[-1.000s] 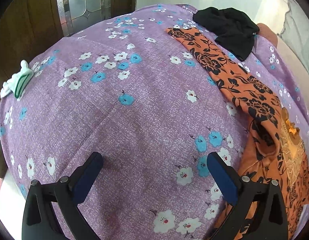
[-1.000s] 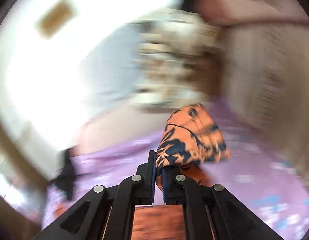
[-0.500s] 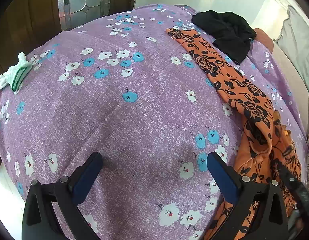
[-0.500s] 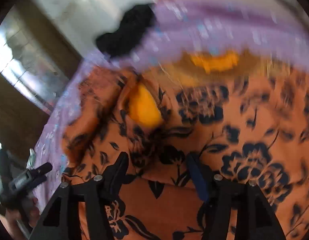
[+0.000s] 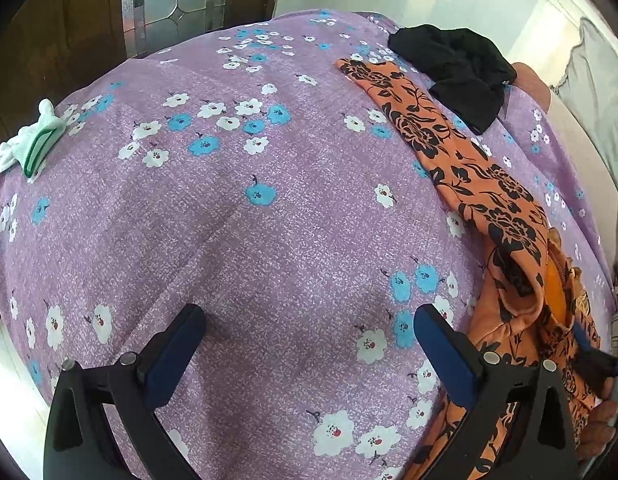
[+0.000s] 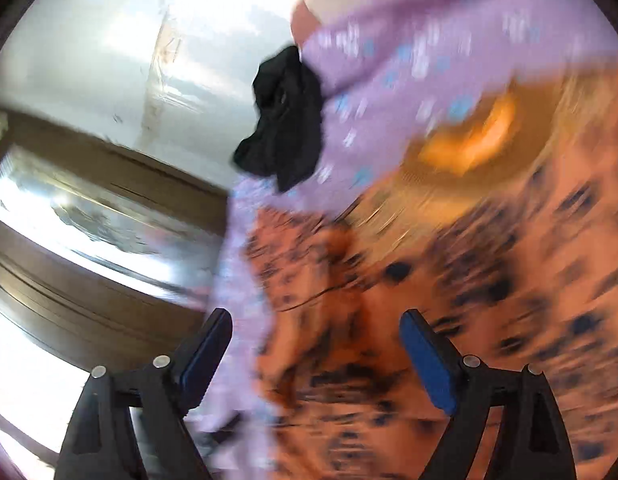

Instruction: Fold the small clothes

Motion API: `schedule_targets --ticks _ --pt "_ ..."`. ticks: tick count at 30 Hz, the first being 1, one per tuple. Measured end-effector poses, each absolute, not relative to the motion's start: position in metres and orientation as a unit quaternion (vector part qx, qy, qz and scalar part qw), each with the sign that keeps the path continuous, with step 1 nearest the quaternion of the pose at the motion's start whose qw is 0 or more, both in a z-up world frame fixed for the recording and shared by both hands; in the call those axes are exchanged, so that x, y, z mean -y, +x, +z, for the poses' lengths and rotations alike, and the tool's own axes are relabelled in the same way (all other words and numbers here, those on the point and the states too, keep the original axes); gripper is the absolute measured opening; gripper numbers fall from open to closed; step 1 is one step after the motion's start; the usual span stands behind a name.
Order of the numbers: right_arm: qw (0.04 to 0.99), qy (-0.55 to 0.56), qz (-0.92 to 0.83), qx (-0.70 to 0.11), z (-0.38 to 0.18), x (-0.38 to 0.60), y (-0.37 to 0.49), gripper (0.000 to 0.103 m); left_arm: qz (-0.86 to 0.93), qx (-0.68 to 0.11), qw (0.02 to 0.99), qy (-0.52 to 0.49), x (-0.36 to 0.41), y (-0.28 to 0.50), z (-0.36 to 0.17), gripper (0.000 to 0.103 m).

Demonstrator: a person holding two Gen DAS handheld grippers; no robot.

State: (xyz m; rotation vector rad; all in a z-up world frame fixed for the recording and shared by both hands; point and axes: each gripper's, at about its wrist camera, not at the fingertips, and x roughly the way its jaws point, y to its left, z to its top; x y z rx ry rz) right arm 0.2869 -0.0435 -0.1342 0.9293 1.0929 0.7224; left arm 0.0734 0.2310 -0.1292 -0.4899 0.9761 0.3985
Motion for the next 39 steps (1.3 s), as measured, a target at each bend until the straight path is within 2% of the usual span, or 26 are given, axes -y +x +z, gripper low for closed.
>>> schedule_targets --ticks 2,8,10,11,12,14,17,20,22,25,29,34,37,39 --pt "0.684 0.383 0.315 -0.535 -0.152 0.021 0.288 0.085 0.188 -0.462 0.836 -0.229 -0.231 0.074 -0.13 0.103" --pt "0.699 0.396 0.353 -0.479 -0.117 0.008 0.288 0.087 0.186 -0.46 0.837 -0.232 -0.232 0.075 -0.13 0.103" --pt "0.68 0.369 0.347 -0.531 -0.138 -0.011 0.293 0.088 0.186 -0.458 0.837 -0.234 -0.232 0.075 -0.13 0.103" --pt "0.67 0.35 0.333 -0.564 -0.155 -0.02 0.295 0.082 0.185 -0.458 0.837 -0.236 -0.233 0.074 -0.13 0.103" --pt "0.692 0.335 0.331 -0.547 -0.149 -0.019 0.291 0.076 0.182 -0.458 0.837 -0.239 -0.234 0.074 -0.13 0.103" --pt "0.704 0.335 0.355 -0.515 -0.129 -0.013 0.285 0.076 0.171 -0.455 0.838 -0.246 -0.237 0.071 -0.129 0.103" --pt "0.773 0.279 0.341 -0.457 -0.097 0.015 0.266 0.077 0.143 -0.455 0.831 -0.285 -0.247 0.068 -0.125 0.103" --pt "0.801 0.247 0.316 -0.444 -0.105 0.044 0.255 0.078 0.082 -0.415 0.833 -0.356 -0.263 0.076 -0.106 0.103" --pt "0.787 0.268 0.3 -0.469 -0.135 0.062 0.253 0.079 0.046 -0.388 0.847 -0.36 -0.272 0.101 -0.086 0.103" --pt "0.792 0.289 0.328 -0.425 -0.146 0.076 0.245 0.074 0.009 -0.38 0.85 -0.364 -0.286 0.149 -0.075 0.103" --pt "0.808 0.263 0.331 -0.41 -0.146 0.056 0.243 0.076 -0.01 -0.398 0.831 -0.389 -0.312 0.223 -0.083 0.103" --pt "0.794 0.307 0.349 -0.392 -0.157 0.08 0.239 0.075 0.011 -0.41 0.809 -0.422 -0.334 0.283 -0.106 0.103" --pt "0.792 0.314 0.353 -0.388 -0.158 0.084 0.239 0.075 0.024 -0.406 0.8 -0.441 -0.343 0.306 -0.118 0.1" --pt "0.789 0.319 0.356 -0.385 -0.157 0.088 0.238 0.075 0.016 -0.405 0.796 -0.45 -0.344 0.316 -0.123 0.091"
